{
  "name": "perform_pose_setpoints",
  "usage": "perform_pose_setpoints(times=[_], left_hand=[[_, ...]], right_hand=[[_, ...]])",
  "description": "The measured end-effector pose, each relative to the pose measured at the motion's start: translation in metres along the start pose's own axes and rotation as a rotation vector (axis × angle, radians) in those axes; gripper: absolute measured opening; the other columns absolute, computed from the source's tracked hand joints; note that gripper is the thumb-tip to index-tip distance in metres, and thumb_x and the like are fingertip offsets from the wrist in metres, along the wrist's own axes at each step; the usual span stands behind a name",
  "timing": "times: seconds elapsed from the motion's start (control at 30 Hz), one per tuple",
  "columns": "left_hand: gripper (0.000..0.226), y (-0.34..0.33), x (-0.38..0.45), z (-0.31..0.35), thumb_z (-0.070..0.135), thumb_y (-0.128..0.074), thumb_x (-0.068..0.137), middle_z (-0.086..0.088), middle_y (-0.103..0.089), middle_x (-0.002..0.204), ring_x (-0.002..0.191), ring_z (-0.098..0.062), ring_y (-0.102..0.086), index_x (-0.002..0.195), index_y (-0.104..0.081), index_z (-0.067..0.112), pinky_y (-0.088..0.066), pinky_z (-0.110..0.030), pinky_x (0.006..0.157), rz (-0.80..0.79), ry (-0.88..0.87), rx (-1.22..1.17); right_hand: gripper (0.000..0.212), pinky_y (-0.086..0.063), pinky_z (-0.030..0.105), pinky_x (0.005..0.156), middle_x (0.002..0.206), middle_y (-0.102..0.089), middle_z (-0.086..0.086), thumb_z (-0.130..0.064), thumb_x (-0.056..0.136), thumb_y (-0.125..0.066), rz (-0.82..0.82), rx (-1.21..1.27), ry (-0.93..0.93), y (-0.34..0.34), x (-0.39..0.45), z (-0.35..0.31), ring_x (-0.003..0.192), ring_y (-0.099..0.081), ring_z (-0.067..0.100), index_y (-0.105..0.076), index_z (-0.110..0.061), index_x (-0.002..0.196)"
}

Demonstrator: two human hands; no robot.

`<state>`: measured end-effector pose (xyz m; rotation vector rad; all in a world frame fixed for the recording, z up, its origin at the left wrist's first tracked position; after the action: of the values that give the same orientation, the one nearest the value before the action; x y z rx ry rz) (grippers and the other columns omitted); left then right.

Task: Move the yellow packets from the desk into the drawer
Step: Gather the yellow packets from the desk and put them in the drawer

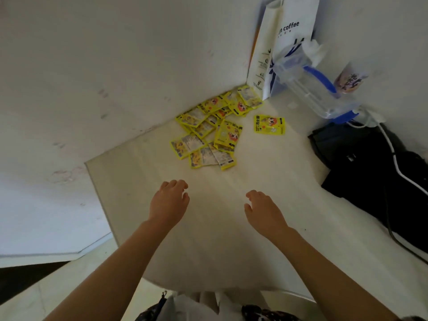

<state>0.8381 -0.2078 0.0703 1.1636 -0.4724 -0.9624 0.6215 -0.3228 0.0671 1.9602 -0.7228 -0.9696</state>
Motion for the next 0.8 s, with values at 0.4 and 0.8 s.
perform_pose_setpoints(times=[0.4,0.8], left_hand=[[0.029,0.010,0.117,-0.003,0.023,-0.050,0.092,-0.004,-0.056,0.125,0.117,-0.025,-0.047,0.119,-0.057,0.016,-0.045,-0.039,0.086,-0.082,0.045,0.042],[0.039,-0.003,0.189,-0.003,0.017,-0.052,0.090,-0.014,-0.052,0.131,0.124,-0.033,-0.041,0.128,-0.047,0.010,-0.042,-0.044,0.093,-0.120,0.159,0.004]], right_hand=[[0.035,-0.042,0.032,0.096,0.123,-0.060,0.014,-0.022,0.096,-0.048,-0.034,0.124,-0.064,0.028,0.116,-0.011,0.117,-0.055,0.029,-0.051,-0.006,0.127],[0.032,-0.044,0.036,0.080,0.115,-0.060,0.021,-0.025,0.098,-0.043,-0.065,0.213,-0.209,0.049,0.217,-0.020,0.107,-0.057,0.036,-0.051,0.002,0.115]])
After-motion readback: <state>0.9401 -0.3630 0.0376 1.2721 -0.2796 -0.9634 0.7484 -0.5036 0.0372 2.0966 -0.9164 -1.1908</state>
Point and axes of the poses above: each hand's wrist, its own x-axis towards the middle knuckle, its own y-axis out of the back of the hand, z = x × y, the point moved 4 cm from there along x, towards the middle knuckle
